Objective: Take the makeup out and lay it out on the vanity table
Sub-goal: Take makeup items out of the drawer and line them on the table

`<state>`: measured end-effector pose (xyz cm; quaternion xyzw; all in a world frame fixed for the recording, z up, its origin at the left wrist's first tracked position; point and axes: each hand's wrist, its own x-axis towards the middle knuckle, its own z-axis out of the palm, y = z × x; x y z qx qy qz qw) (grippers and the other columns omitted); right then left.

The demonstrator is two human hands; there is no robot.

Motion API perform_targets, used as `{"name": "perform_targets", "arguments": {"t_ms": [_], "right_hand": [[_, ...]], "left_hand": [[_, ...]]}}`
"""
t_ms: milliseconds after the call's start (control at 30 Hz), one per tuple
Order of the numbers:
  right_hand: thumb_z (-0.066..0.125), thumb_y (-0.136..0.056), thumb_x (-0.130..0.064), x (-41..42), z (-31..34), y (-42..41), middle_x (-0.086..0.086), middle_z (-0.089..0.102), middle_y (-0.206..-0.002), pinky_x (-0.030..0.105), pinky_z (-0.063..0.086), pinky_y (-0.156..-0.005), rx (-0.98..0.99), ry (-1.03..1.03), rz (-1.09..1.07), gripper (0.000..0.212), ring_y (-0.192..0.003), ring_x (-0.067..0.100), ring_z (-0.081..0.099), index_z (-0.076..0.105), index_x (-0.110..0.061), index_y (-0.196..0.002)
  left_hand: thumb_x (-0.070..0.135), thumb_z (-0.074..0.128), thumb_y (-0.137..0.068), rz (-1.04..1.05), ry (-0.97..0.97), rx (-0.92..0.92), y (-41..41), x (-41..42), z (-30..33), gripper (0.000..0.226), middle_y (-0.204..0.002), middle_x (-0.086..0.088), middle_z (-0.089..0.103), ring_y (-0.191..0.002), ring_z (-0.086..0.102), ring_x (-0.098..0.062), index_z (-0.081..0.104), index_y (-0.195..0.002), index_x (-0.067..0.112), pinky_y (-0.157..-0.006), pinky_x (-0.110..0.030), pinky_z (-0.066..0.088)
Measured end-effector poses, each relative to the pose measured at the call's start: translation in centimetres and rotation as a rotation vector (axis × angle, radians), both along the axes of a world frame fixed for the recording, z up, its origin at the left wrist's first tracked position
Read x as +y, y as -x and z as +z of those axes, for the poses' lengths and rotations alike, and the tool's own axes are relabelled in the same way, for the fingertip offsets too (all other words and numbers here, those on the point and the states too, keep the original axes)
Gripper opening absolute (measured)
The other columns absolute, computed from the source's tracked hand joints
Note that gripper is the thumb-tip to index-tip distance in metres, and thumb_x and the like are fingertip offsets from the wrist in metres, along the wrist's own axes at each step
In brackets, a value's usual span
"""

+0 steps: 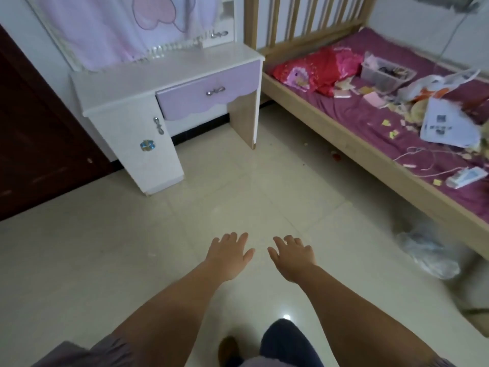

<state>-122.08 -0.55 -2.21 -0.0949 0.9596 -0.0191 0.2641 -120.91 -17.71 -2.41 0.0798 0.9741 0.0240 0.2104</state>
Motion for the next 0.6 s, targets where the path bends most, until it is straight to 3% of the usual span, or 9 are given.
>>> {"name": "perform_targets", "arguments": {"t_ms": [267,600], "right_hand": [[0.018,-0.1,-0.046,0.3,-0.4,21.8,0.007,0.033,-0.147,0.043,0.033,-0.104,0.016,0.004,0.047,0.05,-0.133,0.027,0.033,0.025,-0.023,-0.144],[0.02,-0.1,-0.046,0.0,1.1,49.0,0.006,0.04,-0.142,0.042,0.036,-0.101,0.029,-0.042,0.236,0.049,-0.129,0.025,0.04,0.029,-0.024,-0.142]], "left_hand": [[0.046,0.024,-0.099,0.074,0.001,-0.005,20.2,-0.5,-0.8,0.051,-0.131,-0.01,0.048,-0.119,0.046,-0.027,0.027,-0.141,0.018,-0.097,-0.04,0.035],[0.047,0.025,-0.099,0.364,-0.133,-0.087,42.2,-0.8,-0.2,0.052,-0.14,-0.01,0.044,-0.125,0.045,-0.027,0.028,-0.142,0.019,-0.101,-0.04,0.036]]}}
